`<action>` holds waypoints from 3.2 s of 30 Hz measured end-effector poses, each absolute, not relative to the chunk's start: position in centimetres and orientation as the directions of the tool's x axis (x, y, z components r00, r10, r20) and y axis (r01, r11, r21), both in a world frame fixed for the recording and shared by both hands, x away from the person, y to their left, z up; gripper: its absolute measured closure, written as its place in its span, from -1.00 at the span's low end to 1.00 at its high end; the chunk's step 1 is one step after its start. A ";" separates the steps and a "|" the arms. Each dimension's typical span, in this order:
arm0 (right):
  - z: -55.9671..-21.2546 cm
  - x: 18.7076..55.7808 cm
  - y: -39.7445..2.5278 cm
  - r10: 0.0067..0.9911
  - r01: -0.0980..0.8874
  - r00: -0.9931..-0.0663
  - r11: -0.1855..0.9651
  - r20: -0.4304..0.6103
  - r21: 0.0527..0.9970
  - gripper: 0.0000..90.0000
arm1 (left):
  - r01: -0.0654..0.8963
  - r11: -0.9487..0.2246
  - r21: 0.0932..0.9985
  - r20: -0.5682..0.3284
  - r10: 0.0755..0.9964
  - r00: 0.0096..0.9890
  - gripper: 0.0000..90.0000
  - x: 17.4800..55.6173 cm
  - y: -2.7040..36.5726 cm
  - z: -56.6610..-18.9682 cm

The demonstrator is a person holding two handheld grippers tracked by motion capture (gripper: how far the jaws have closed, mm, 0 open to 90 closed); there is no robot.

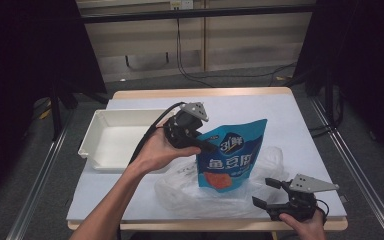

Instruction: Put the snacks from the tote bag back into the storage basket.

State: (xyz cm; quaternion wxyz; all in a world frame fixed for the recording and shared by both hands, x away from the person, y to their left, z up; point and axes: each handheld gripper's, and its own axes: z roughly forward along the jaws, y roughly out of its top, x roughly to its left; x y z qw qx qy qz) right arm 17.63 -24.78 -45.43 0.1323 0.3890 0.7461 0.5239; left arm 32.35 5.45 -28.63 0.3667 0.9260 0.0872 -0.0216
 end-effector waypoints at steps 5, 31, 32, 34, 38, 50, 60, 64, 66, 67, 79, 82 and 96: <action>-45.5 17.8 -24.5 0.717 0.446 -0.666 0.161 0.206 0.880 -0.58 | 0.190 -0.704 0.684 -0.126 0.143 0.982 0.76 32.4 5.3 -28.7; -45.5 17.8 -24.6 0.722 0.455 -0.660 0.164 0.208 0.875 -0.56 | 0.156 -0.739 0.655 -0.122 0.099 0.987 1.00 32.9 3.7 -28.4; -45.5 17.8 -24.6 0.722 0.455 -0.660 0.164 0.208 0.875 -0.56 | 0.160 -0.743 0.649 -0.121 0.107 0.987 1.00 33.0 3.5 -28.3; -45.4 17.8 -24.6 0.722 0.457 -0.659 0.164 0.209 0.874 -0.56 | 0.164 -0.744 0.648 -0.128 0.106 0.986 1.00 33.1 3.3 -28.2; -45.4 17.8 -24.7 0.723 0.450 -0.660 0.165 0.203 0.878 -0.56 | 0.161 -0.744 0.648 -0.131 0.099 0.986 1.00 33.1 2.8 -27.9; -45.0 17.4 -25.0 0.726 0.399 -0.662 0.130 0.187 0.908 -0.71 | 0.125 -0.745 0.656 -0.105 0.075 0.992 1.00 32.5 1.7 -26.2; -44.8 17.2 -25.2 0.730 0.379 -0.658 0.111 0.183 0.919 -0.76 | 0.129 -0.710 0.692 -0.085 0.098 0.992 1.00 33.1 2.8 -23.9; -44.7 17.2 -25.2 0.729 0.373 -0.660 0.109 0.180 0.922 -0.77 | 0.111 -0.713 0.692 -0.070 0.086 0.994 1.00 33.1 3.3 -23.0; -44.7 17.1 -25.2 0.729 0.370 -0.660 0.107 0.180 0.923 -0.77 | 0.102 -0.708 0.698 -0.063 0.081 0.995 1.00 33.0 3.7 -22.5; -44.7 17.1 -25.2 0.729 0.370 -0.660 0.106 0.181 0.923 -0.78 | 0.098 -0.706 0.701 -0.061 0.077 0.995 1.00 33.0 4.0 -22.2; -44.6 17.1 -25.0 0.728 0.367 -0.663 0.108 0.178 0.924 -0.78 | 0.119 -0.672 0.731 -0.038 0.134 0.990 1.00 34.0 7.5 -19.7; -44.6 17.1 -25.0 0.727 0.367 -0.663 0.109 0.177 0.924 -0.78 | 0.124 -0.665 0.737 -0.033 0.148 0.988 1.00 34.1 8.3 -19.2; -44.6 17.0 -25.0 0.726 0.361 -0.666 0.117 0.168 0.925 -0.78 | 0.140 -0.647 0.749 -0.021 0.188 0.982 1.00 35.0 11.2 -17.6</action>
